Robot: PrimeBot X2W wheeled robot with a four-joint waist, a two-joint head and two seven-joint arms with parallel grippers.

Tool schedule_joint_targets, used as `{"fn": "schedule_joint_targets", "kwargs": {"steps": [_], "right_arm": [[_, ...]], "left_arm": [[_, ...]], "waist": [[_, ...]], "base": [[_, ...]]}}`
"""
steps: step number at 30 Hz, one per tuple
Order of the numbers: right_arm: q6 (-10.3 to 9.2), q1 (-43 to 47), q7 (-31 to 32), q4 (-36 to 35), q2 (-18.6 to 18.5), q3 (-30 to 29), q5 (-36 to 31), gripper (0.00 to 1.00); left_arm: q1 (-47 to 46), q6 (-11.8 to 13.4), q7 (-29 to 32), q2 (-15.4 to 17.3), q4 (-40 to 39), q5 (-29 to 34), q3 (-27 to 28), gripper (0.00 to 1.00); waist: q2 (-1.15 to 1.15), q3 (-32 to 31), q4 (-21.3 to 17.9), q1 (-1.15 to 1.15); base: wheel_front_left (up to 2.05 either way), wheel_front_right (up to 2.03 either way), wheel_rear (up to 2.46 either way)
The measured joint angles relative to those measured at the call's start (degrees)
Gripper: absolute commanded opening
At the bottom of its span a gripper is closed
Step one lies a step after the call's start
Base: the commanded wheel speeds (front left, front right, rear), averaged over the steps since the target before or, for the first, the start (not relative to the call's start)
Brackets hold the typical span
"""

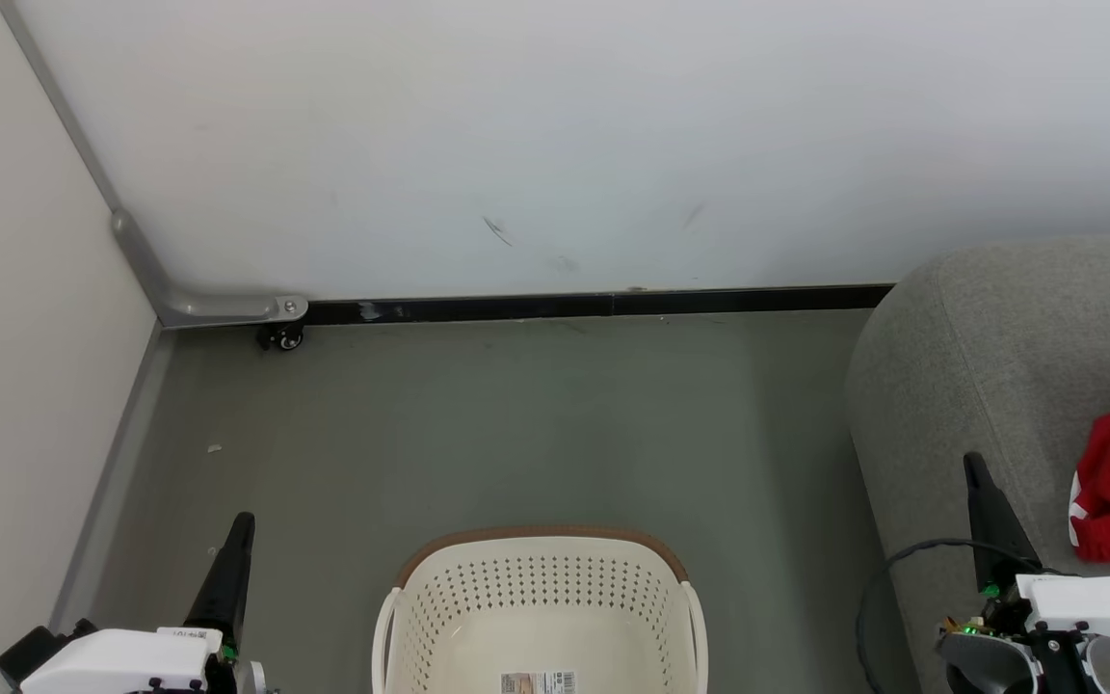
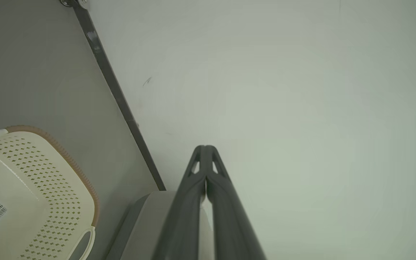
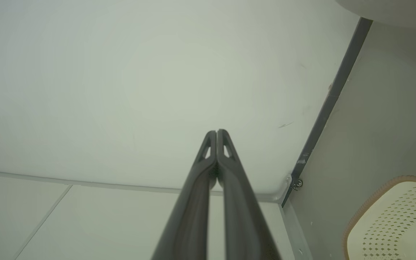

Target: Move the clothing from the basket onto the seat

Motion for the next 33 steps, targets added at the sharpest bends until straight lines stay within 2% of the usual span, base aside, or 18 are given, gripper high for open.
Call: {"fn": "schedule_joint_targets", "kwargs": {"steps": [11,33], "right_arm": [[0.0,-0.03,0.7,-0.58,-0.02,-1.37,6.45,0.0],[0.0,-0.29,0.87,-0.78,-0.02,-1.42,6.6,0.0]], "left_arm": [[-0.72,-2.0,1.49,-0.84,-0.11,-6.04,1.79,0.0],[-1.22,-2.01,1.49,-1.12,-0.11,-6.3,1.83,0.0]], "waist": [[0.0,0.24,-0.05,-0.01],[0.0,0.25,-0.05,-0.01]], "base": [[0.0,0.0,0.0],[0.0,0.0,0.0]]}}
